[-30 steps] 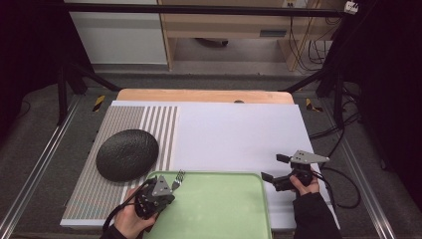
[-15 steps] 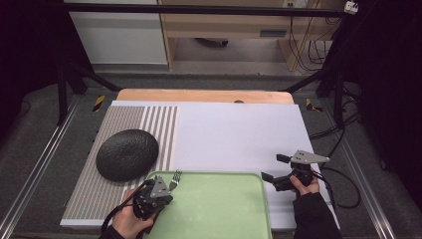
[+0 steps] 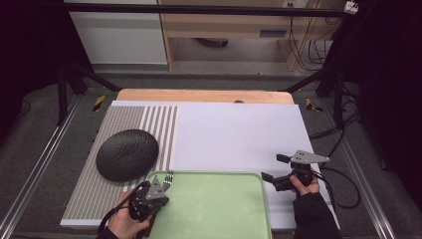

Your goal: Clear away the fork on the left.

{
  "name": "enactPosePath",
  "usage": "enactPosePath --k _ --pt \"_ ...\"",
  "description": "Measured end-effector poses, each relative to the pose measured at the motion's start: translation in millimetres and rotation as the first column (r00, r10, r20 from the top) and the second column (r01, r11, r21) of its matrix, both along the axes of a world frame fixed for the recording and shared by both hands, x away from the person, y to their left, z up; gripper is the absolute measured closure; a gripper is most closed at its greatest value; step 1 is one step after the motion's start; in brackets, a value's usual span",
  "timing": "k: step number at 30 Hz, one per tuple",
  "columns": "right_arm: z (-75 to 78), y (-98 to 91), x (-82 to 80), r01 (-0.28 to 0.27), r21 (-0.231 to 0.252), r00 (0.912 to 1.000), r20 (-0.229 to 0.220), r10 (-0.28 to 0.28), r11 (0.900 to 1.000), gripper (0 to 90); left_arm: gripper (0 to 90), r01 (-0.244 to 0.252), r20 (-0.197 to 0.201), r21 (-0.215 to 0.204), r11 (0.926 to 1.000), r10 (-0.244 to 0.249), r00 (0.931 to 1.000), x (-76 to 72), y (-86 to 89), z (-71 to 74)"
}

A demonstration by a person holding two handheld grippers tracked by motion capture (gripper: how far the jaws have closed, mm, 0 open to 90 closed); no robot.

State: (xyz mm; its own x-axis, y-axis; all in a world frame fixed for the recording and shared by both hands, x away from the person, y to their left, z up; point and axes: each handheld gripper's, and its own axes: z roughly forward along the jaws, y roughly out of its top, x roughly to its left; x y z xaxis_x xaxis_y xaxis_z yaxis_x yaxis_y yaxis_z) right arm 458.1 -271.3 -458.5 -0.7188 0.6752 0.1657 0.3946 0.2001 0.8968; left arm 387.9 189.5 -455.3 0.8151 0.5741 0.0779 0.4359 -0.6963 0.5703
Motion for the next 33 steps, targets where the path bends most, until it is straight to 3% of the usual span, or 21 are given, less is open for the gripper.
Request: enactPosePath --k 16,19,20,21,22,23,26,27,33 --pt "0.2 -0.3 -0.1 0.0 0.001 1.0 0.002 0.0 1.0 0.3 86.5 0.003 0.008 -0.011 0.9999 -0.003 1.0 -4.2 7.5 0.3" --pt "0.3 -0.4 -0.1 0.0 0.001 1.0 0.003 0.0 1.0 0.2 78.8 0.005 0.026 -0.034 0.9994 -0.004 0.9997 -4.9 9.1 5.1" --pt "0.3 -0.4 -0.1 0.0 0.001 1.0 0.003 0.0 1.0 0.3 69.4 0.008 0.04 -0.045 0.9989 -0.006 0.9992 -4.9 10.3 7.6" --pt "0.3 -0.4 -0.1 0.0 0.001 1.0 0.003 0.0 1.0 0.3 69.4 0.005 0.057 -0.054 0.9985 -0.002 0.9983 -4.9 11.9 10.4" --pt "0.2 -0.2 -0.1 0.0 0.001 1.0 0.002 0.0 1.0 0.3 60.1 0.0 0.075 -0.065 0.9979 0.005 0.9971 -4.8 13.9 13.1" --pt "0.2 -0.2 -0.1 0.0 0.001 1.0 0.002 0.0 1.0 0.3 60.1 -0.01 0.088 -0.078 0.9969 0.017 0.996 -4.6 16.0 15.6" --pt "0.2 -0.2 0.0 0.0 0.001 1.0 0.003 0.0 1.0 0.3 46.1 -0.024 0.134 -0.093 0.9953 0.037 0.9903 -3.6 22.1 21.7" --pt "0.2 0.0 -0.1 0.0 0.001 1.0 0.001 0.0 1.0 0.2 33.0 -0.026 0.152 -0.087 0.9958 0.039 0.9875 -3.4 23.3 23.2" --pt "0.2 0.0 -0.2 0.0 0.002 1.0 0.002 0.0 1.0 0.3 20.6 -0.032 0.187 -0.07 0.997 0.045 0.9813 -1.5 29.1 26.9"
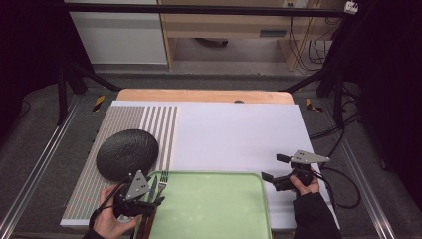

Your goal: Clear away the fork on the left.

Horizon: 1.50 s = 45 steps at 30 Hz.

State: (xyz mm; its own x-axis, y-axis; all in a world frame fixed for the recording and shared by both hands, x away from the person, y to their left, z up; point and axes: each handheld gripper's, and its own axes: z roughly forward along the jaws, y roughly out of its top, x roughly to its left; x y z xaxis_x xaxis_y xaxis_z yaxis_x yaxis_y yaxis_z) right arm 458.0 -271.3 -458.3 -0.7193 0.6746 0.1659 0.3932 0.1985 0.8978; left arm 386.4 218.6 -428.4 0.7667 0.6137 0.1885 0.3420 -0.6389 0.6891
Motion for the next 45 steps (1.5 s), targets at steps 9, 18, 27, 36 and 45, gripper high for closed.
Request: enactPosePath --k 9,18,27,36,45 --pt "-0.1 0.1 0.1 0.0 0.0 1.0 0.0 0.0 1.0 0.3 4.4 -0.018 0.035 0.066 0.9976 0.016 0.9993 3.0 6.0 0.2" --pt "-0.1 0.0 0.2 0.001 0.002 1.0 0.0 -0.001 1.0 0.3 0.0 0.01 0.055 0.128 0.9917 -0.017 0.9984 4.6 18.7 2.0" --pt "-0.3 0.1 0.0 0.003 0.002 1.0 -0.001 -0.003 1.0 0.3 0.0 0.048 0.095 0.181 0.9824 -0.066 0.9933 6.1 25.9 1.8" --pt "-0.3 0.0 0.0 0.006 0.004 1.0 -0.004 -0.006 1.0 0.3 0.0 0.053 0.136 0.227 0.9724 -0.086 0.9869 8.1 35.6 1.6" --pt "-0.3 -0.1 0.3 0.005 0.0 1.0 -0.005 -0.005 1.0 0.3 0.0 0.026 0.184 0.263 0.9644 -0.077 0.9799 10.9 48.3 0.8"
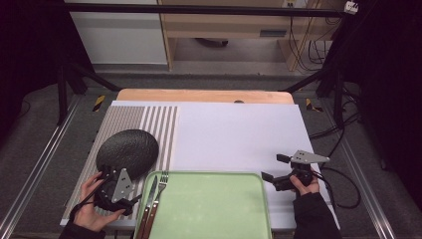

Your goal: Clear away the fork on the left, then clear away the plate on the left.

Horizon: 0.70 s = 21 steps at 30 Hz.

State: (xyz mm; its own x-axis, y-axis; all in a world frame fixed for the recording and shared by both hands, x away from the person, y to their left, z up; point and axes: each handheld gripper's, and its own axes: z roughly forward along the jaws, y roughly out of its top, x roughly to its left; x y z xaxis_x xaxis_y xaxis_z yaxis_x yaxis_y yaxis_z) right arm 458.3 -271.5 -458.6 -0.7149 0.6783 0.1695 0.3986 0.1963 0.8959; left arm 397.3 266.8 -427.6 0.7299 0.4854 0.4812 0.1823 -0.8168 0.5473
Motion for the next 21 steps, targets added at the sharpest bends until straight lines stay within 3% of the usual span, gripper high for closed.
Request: enactPosePath --k 16,21 --pt "-0.4 0.1 0.1 -0.002 -0.001 1.0 0.003 0.002 1.0 0.2 0.0 0.003 0.026 0.103 0.9947 -0.006 0.9996 3.2 5.3 -9.2" --pt "0.0 -0.1 -0.1 -0.001 0.003 1.0 0.001 0.001 1.0 0.3 0.0 0.0 0.061 0.165 0.9863 -0.01 0.9981 3.9 6.6 -11.9"
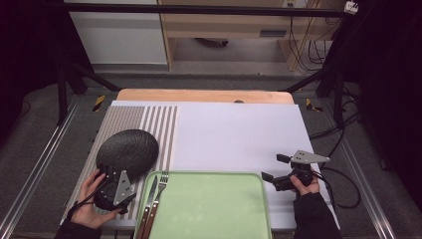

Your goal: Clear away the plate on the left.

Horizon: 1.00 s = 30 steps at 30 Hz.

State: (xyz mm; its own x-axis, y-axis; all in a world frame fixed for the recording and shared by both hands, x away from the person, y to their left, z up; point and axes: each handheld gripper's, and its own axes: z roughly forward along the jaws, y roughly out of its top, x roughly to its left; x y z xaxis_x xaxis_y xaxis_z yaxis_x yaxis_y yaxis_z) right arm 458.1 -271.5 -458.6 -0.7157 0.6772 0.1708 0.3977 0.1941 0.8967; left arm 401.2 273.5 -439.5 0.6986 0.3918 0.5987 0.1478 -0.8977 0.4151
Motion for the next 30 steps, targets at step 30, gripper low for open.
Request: enactPosePath --k 30 --pt "-0.1 -0.8 0.5 0.0 -0.001 1.0 -0.001 0.0 1.0 0.3 9.1 -0.063 0.128 0.227 0.9717 0.035 0.9912 14.3 13.6 -20.3"
